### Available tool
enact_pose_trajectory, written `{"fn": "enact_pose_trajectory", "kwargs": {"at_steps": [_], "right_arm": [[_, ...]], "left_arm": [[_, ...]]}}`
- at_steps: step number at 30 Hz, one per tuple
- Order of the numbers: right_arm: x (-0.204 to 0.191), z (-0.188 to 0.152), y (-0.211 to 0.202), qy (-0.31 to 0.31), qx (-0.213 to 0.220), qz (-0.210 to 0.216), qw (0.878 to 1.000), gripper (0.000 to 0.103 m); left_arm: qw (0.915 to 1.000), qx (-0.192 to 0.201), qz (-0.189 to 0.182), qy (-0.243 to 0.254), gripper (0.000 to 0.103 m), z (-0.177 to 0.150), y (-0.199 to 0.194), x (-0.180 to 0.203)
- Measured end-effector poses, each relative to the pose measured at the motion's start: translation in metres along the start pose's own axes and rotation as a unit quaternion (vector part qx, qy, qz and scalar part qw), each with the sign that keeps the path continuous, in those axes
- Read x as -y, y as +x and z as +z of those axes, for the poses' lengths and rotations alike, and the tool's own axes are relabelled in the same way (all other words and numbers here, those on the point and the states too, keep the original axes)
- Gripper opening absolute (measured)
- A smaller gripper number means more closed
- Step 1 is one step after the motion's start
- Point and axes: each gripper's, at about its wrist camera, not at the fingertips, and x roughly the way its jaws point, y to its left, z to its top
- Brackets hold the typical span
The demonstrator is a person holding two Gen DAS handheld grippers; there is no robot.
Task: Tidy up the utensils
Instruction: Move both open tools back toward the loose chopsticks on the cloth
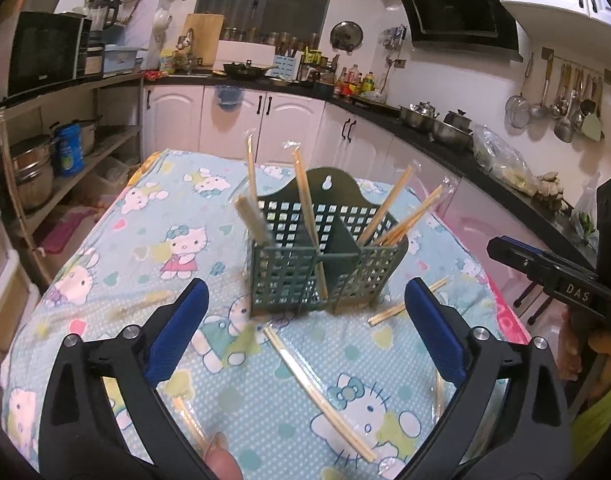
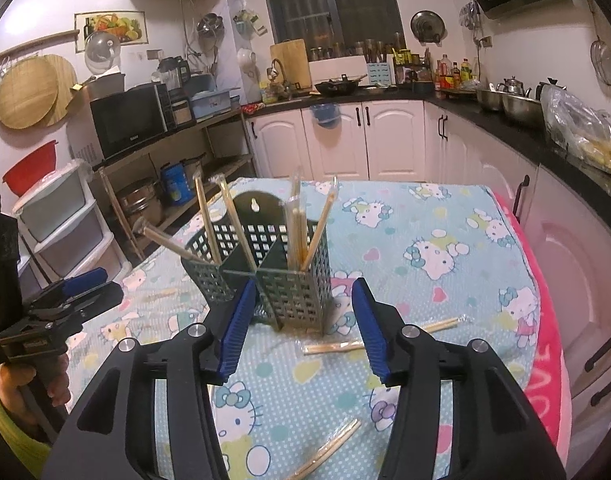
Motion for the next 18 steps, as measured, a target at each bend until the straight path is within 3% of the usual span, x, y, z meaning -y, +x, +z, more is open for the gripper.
{"fn": "enact_pose_trajectory", "kwargs": {"at_steps": [18], "right_arm": [[0.018,-0.04,0.032,0.035,-0.043,-0.027,0.998,0.051]], "left_arm": [[0.9975,-0.054,0.031,-0.032,0.091,-0.047,0.01,-0.037]]}}
